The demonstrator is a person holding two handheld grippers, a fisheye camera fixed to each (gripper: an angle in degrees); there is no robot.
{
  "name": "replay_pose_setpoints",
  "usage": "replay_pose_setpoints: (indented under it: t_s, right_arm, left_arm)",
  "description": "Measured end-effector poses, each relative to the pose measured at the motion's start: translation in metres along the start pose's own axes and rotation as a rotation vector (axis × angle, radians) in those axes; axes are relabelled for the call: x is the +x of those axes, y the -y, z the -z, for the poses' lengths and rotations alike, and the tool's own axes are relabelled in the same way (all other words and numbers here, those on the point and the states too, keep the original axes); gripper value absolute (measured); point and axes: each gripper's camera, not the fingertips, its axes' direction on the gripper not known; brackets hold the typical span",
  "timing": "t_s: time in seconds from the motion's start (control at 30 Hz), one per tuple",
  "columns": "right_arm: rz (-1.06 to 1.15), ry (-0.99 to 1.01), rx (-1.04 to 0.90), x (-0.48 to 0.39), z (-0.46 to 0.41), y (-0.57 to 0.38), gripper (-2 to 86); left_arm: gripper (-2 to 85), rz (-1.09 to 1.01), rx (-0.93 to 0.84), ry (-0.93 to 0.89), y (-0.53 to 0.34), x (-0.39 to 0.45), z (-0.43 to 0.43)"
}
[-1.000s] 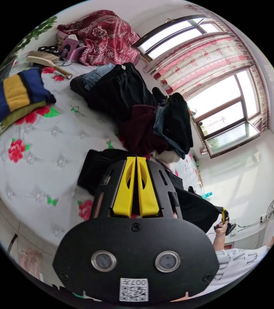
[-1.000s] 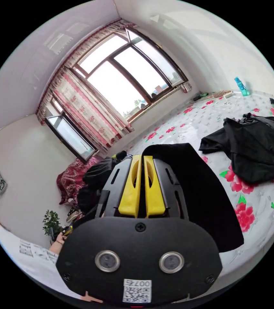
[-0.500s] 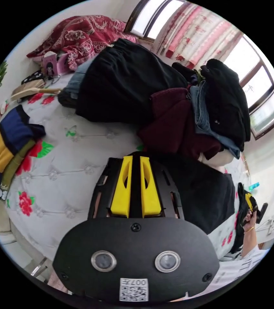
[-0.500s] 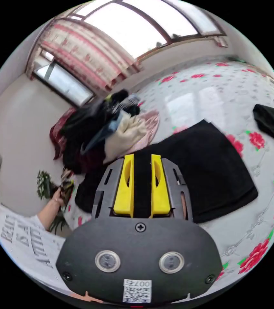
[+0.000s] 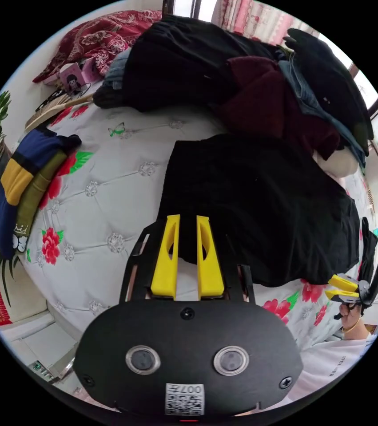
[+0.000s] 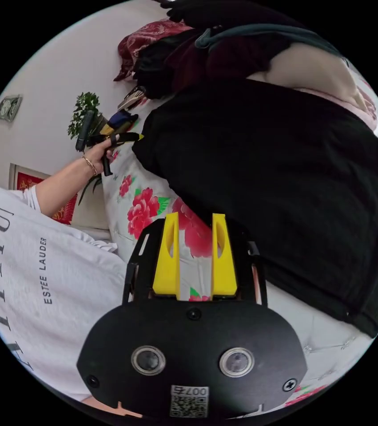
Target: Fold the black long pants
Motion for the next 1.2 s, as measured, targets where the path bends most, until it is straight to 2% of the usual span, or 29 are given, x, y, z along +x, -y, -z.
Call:
replay_pose_setpoints:
  t_s: [0.1,0.17,0.3,0.53,0.67,0.87,1.2]
  right_arm:
    - [0.010,-0.017,0.112,-0.006,0.009,0.015,9.5]
    - [-0.038,0.007,0.263,-0.006,0.024,0.018,9.6]
    - [-0.054,0.048,0.116,0.000,-0.016,0.020,9.9]
    - [0.020,-0.120,0.030,-0.011,-0.065,0.039,10.6]
    - [0.081,-0.229,-0.011,-0.030,-0.085,0.061,7.8]
    - [0.176,-0.169,-0.004,-0.045,-0.083,0.045,1.6]
    - [0.068,-0.072,-0.027,-0.015,-0.090,0.061,4.2]
  left_arm:
    - [6.4,-0.037,0.007,0.033,0.005,0.011,-0.008]
    - [6.4,-0.049,0.016,0.041,0.004,0.016,-0.011]
    - [6.3,-0.065,0.035,0.049,0.002,0.024,-0.020]
    - [6.3,-0.061,0.025,0.056,0.004,0.033,-0.032]
    - [6.0,-0.057,0.018,0.069,0.004,0.039,-0.038]
    - [5.2,-0.063,0.002,0.076,0.004,0.045,-0.046]
    - [4.7,-0.058,0.016,0.092,-0.006,0.060,-0.056]
